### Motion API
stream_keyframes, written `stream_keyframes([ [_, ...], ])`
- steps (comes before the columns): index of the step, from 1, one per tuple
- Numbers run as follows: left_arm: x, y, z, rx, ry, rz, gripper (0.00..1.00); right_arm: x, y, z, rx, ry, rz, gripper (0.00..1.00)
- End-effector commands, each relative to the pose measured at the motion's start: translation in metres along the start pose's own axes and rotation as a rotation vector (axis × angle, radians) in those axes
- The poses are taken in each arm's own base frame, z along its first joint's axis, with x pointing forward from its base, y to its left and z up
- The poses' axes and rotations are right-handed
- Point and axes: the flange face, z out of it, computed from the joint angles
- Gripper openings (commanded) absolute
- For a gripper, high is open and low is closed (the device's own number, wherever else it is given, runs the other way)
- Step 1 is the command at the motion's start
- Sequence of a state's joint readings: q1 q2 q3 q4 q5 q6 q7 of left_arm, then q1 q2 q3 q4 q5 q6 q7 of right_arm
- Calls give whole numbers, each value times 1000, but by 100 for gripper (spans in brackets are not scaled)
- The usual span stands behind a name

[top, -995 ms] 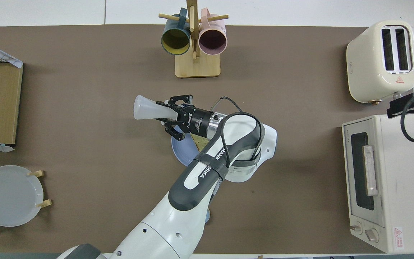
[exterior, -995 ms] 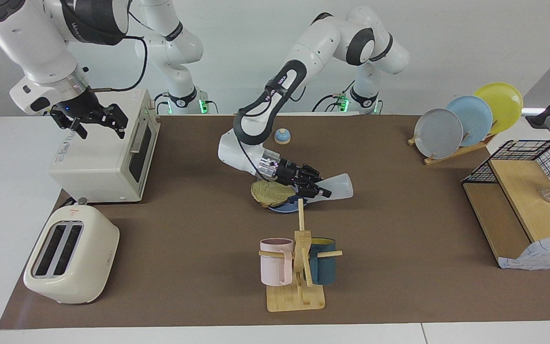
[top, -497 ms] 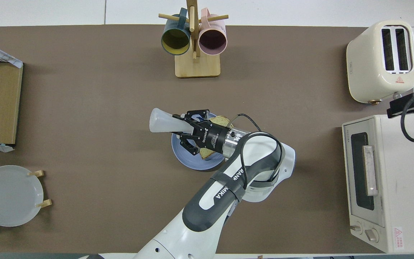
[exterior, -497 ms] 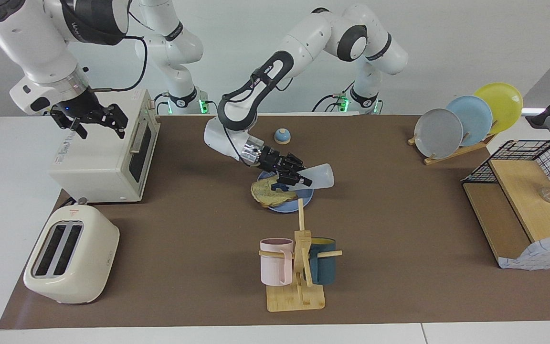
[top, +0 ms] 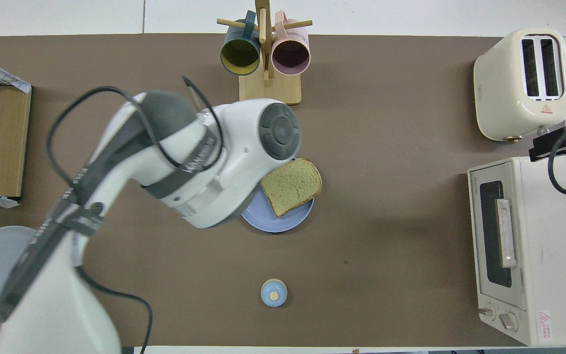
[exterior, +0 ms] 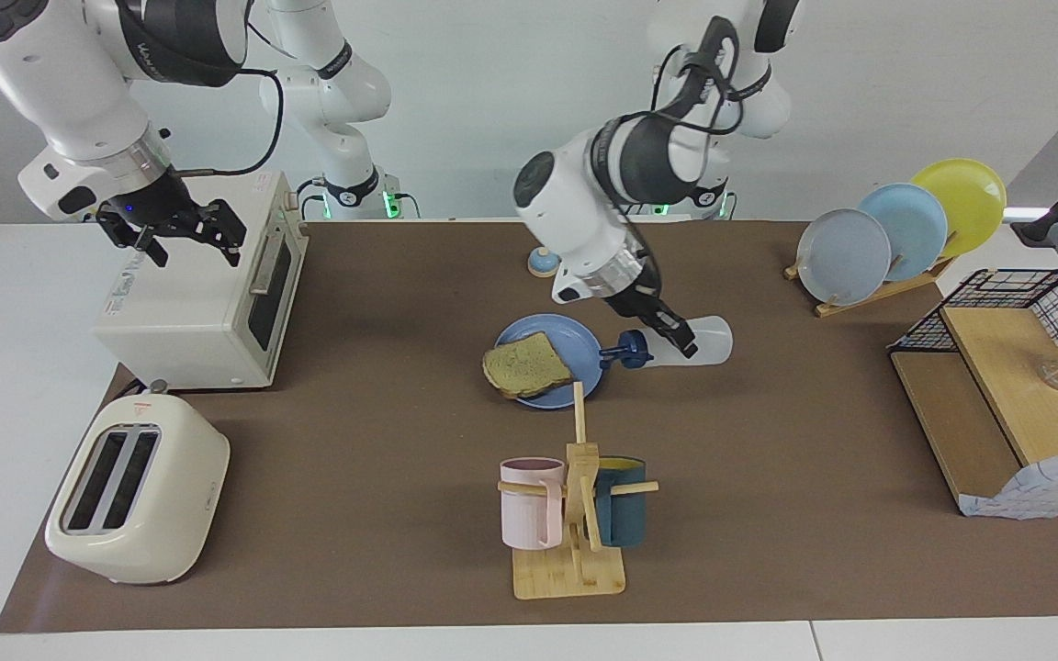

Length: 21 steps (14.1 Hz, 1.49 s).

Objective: Put bread on plate and add seasoning
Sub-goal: 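Carry the bottle back toward the mug stand with the left gripper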

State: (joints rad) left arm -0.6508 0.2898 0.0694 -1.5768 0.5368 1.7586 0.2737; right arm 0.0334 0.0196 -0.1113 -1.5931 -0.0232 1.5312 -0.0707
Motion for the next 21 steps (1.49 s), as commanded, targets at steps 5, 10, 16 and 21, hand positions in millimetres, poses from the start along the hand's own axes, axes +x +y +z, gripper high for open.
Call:
stream_keyframes([
  [5,-36,-58,58,-205,449,-603,0,-6,0,-3,16,-2,-11,100],
  [10,-61,-64,107,-228,757,-884,0,-6,0,-3,16,-2,-11,100],
  [16,-41,-54,159,-222,909,-893,0,-6,0,-3,16,-2,-11,100],
  [21,-29,-38,189,-227,907,-857,0,-6,0,-3,16,-2,-11,100],
])
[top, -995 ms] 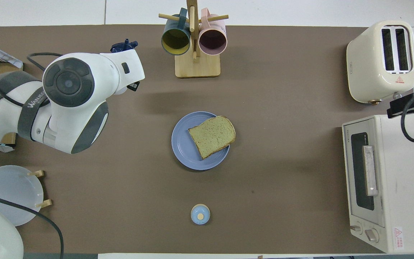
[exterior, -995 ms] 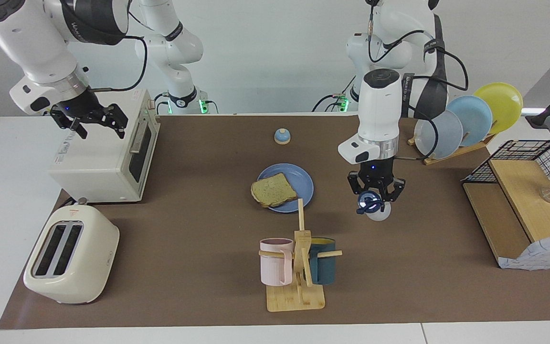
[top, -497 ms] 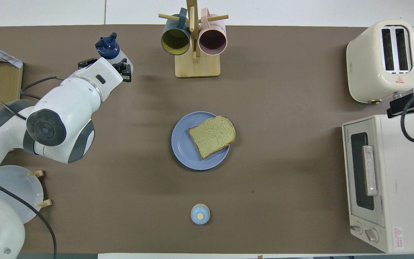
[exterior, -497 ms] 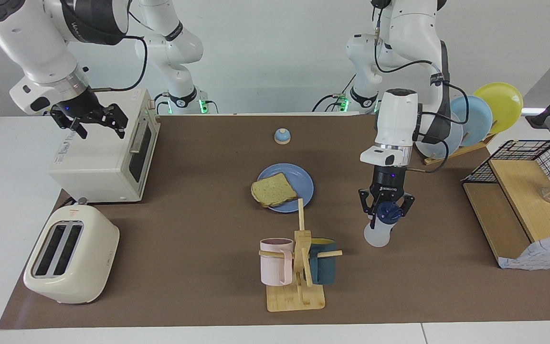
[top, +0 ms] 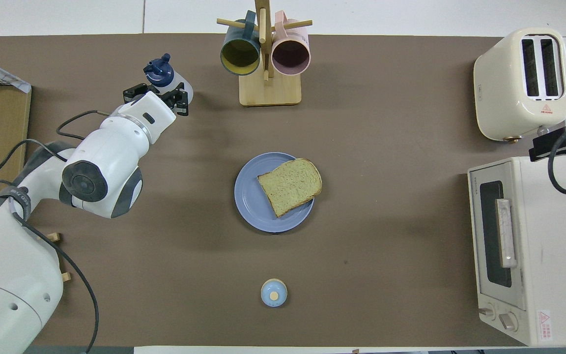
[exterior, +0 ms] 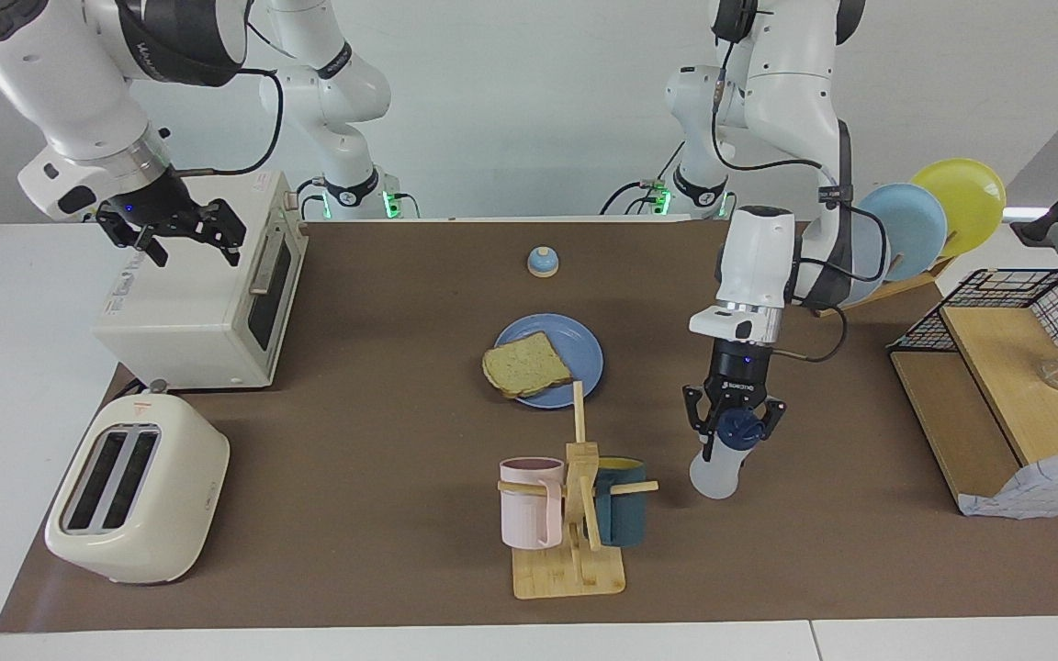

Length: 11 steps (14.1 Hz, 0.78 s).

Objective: Put bread on plate and add seasoning
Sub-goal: 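Set the bottle down on the table and open the left gripper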

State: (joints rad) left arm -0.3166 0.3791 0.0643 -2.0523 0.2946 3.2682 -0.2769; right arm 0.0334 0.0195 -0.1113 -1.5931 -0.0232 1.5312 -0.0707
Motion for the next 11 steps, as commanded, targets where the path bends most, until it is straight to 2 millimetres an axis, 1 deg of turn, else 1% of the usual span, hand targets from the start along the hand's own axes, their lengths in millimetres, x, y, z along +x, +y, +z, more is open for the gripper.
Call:
stream_keyframes([
  [1,-16,0,14,-22,33,12,0,-6,0,-3,16,-3,-11,100],
  [2,-25,-1,22,-25,23,13,0,-6,0,-3,16,-2,-11,100],
  [3,-30,0,27,-28,20,13,0,-6,0,-3,16,-2,-9,100],
  [5,-31,0,28,-28,15,11,1,-6,0,-3,16,-2,-9,100],
  [7,-34,0,30,-28,9,19,14,-6,0,-3,16,-2,-11,100],
  [9,-34,0,30,-27,8,21,29,-6,0,-3,16,-2,-11,100],
  [11,-34,-3,30,-23,6,18,61,-6,0,-3,16,-2,-11,100],
])
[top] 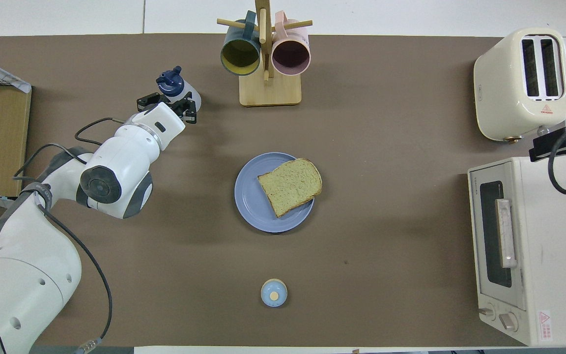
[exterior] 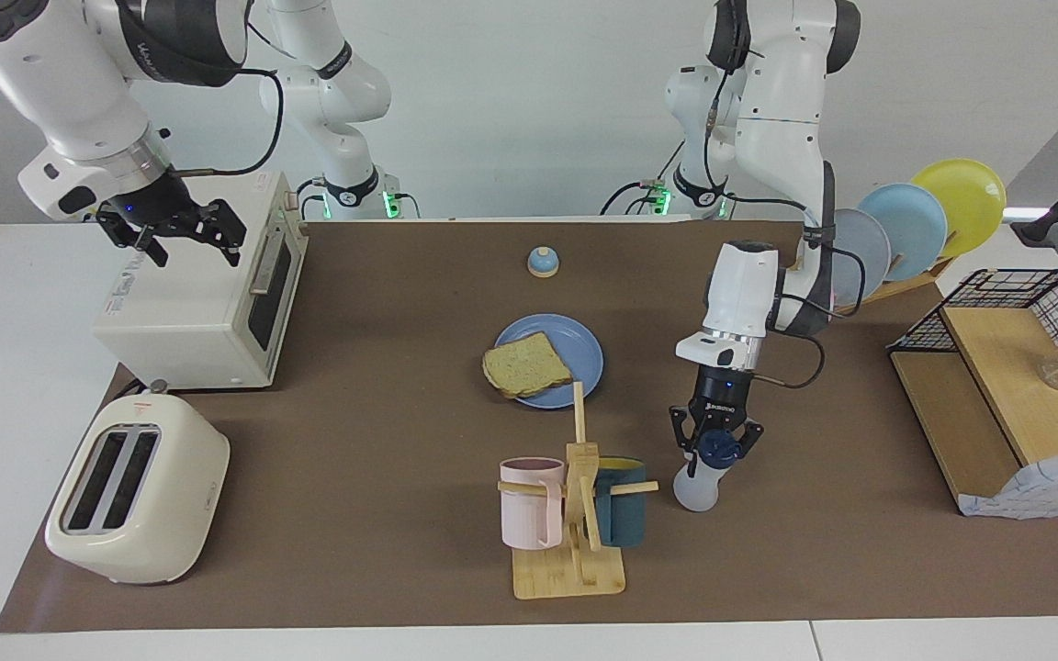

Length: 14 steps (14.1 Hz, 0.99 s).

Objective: Put bread on plate and add seasoning
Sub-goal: 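Set the bottle down on the table and open the left gripper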

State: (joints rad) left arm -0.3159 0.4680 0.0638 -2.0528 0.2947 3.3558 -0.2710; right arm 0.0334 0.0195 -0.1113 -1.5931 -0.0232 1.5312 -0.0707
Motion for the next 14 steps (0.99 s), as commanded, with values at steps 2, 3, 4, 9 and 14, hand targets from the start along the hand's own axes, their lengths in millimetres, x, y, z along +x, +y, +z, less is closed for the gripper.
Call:
stream_keyframes([
  [2,-1,-8,0,4,10,9,100,-6,0,-3,16,-2,-11,100],
  [3,-1,-9,0,5,10,8,100,-6,0,-3,16,-2,-9,100],
  [4,-1,-9,0,5,8,8,100,-6,0,-3,16,-2,-11,100],
  [9,-5,-12,-2,6,5,4,100,-6,0,-3,16,-2,-11,100],
  [14,-30,-16,-60,18,-70,78,100,-6,0,-3,16,-3,-11,100],
])
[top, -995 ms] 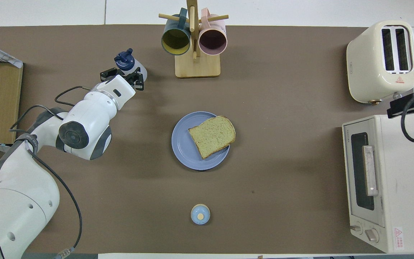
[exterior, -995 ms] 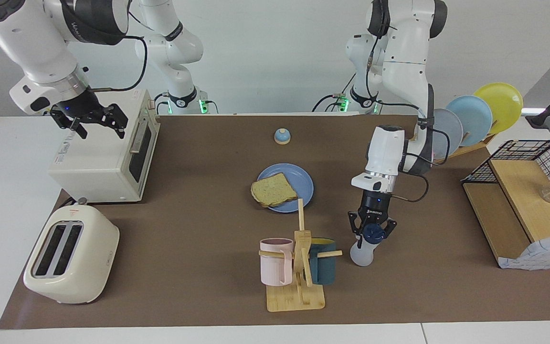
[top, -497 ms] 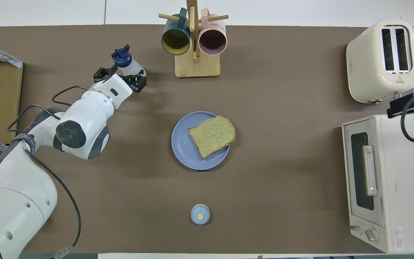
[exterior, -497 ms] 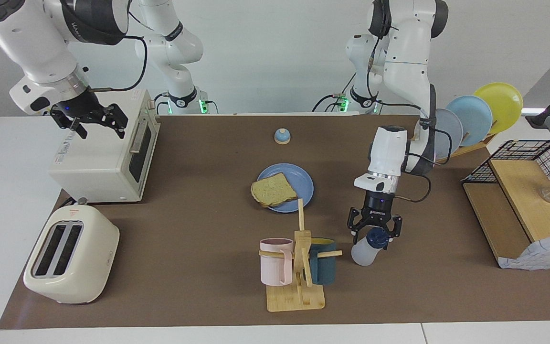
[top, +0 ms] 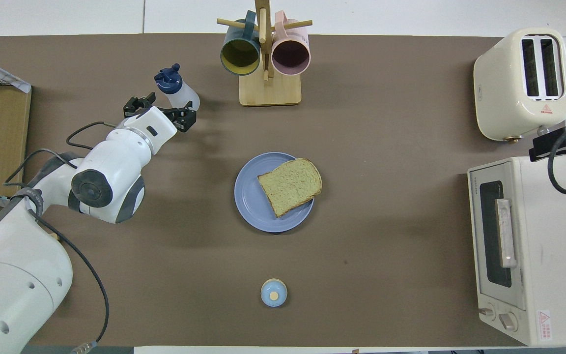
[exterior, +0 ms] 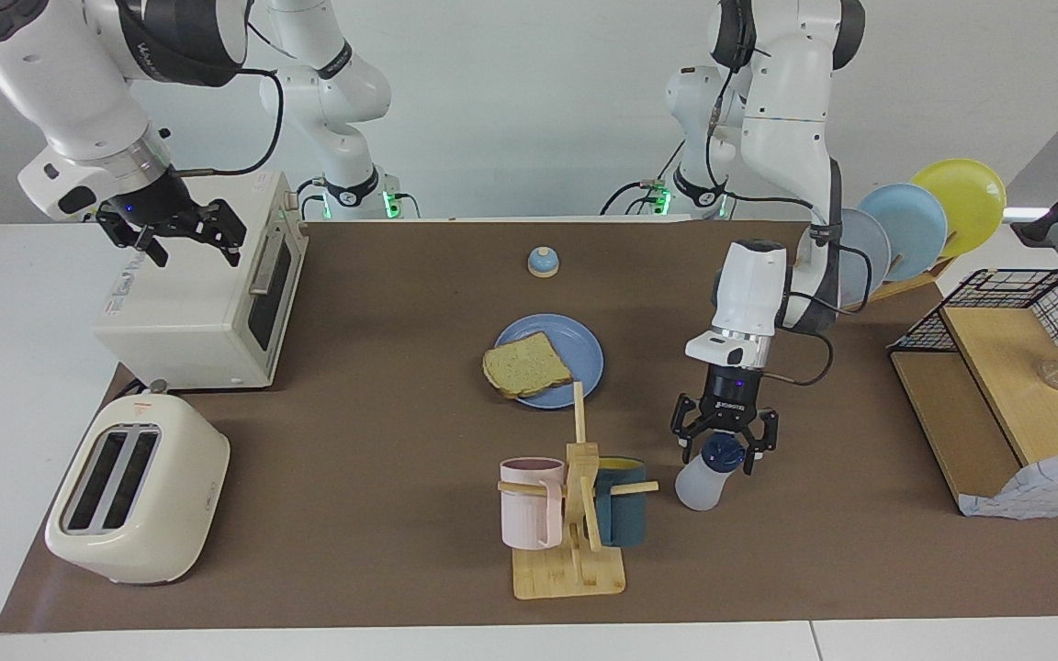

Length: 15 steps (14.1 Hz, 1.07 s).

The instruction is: Put bread on plate and add seasoning

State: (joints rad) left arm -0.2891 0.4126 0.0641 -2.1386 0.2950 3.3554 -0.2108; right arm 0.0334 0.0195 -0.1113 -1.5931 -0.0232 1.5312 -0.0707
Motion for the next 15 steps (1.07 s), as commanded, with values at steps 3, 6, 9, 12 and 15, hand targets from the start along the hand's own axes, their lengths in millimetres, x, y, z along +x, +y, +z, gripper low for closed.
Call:
stream_keyframes([
  [3,-4,37,-83,-5,-148,85,100,-6,0,-3,16,-2,-11,100],
  [6,25,89,-123,8,-271,70,100,-6,0,-3,16,-2,-11,100],
  [9,59,114,-155,39,-332,-3,100,-6,0,-3,16,-2,-11,100],
  [12,108,103,-189,56,-454,-49,100,-6,0,-3,16,-2,-11,100],
  [15,148,65,-225,17,-570,-33,100,-6,0,-3,16,-2,-11,100],
])
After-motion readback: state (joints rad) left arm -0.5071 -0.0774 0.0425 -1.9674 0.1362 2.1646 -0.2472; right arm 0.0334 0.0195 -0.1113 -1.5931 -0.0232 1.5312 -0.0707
